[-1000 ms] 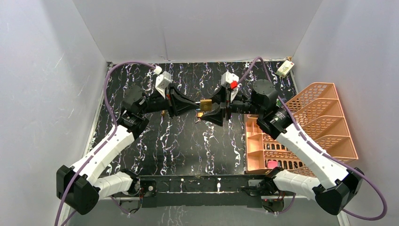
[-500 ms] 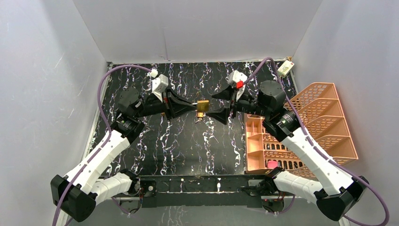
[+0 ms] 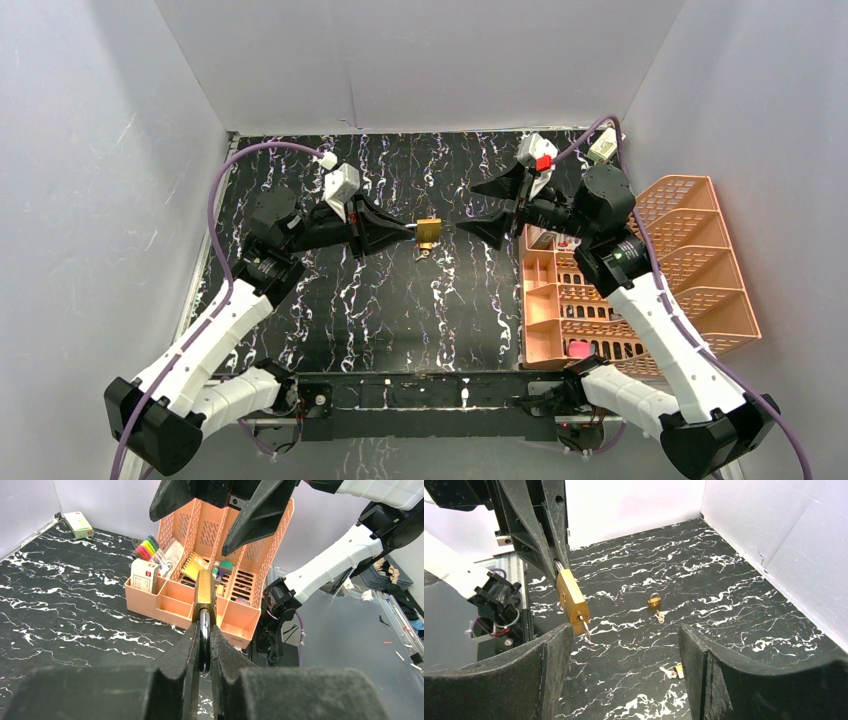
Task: Lock with the key
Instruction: Lock the lock.
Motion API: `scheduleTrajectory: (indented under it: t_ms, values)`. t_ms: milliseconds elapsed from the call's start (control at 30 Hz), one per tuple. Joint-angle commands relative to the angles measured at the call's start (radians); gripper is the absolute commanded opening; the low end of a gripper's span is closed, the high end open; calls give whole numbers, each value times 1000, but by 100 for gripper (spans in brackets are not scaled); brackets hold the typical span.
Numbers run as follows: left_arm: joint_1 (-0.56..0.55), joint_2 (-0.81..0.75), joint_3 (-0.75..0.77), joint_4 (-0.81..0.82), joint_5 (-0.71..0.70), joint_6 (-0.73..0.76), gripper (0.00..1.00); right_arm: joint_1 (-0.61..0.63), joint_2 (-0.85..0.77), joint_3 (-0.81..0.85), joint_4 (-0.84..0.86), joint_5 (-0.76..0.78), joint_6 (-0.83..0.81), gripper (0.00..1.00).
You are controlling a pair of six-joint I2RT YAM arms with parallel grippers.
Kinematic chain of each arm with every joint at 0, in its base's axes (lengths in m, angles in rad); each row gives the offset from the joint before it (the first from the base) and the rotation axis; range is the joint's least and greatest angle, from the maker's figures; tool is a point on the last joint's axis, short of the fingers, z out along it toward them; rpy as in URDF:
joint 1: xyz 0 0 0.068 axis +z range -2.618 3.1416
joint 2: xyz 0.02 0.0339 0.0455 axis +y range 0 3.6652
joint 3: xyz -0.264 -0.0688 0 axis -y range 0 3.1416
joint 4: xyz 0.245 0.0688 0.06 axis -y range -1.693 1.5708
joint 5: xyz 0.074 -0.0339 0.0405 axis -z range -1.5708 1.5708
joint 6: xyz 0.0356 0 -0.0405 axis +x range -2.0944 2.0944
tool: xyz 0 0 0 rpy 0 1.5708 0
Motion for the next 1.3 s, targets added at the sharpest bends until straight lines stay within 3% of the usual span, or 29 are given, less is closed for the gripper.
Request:
scheduleTrajectory:
  t_ms: [0, 167, 433, 600, 1000, 1167, 1267]
  values:
    - [1, -53, 57, 25, -6, 31, 0, -20, -5, -17, 129, -92, 68, 82]
    - [1, -51, 57, 29, -14, 34, 0, -20, 35, -4, 118, -150, 74, 73]
    - [1, -28, 57, 58, -21, 21, 0, -11, 42, -30, 127, -213, 67, 71]
    - [0, -11, 66, 66, -25, 14, 0, -8, 51, -35, 128, -243, 58, 55]
    - [2, 36, 76, 116, -12, -28, 0, 15, 67, -51, 130, -251, 35, 54]
    - [1, 54, 82, 133, -7, -38, 0, 19, 74, -43, 132, -251, 30, 46]
    - [2, 58, 85, 135, -5, -42, 0, 20, 76, -40, 133, -249, 30, 35]
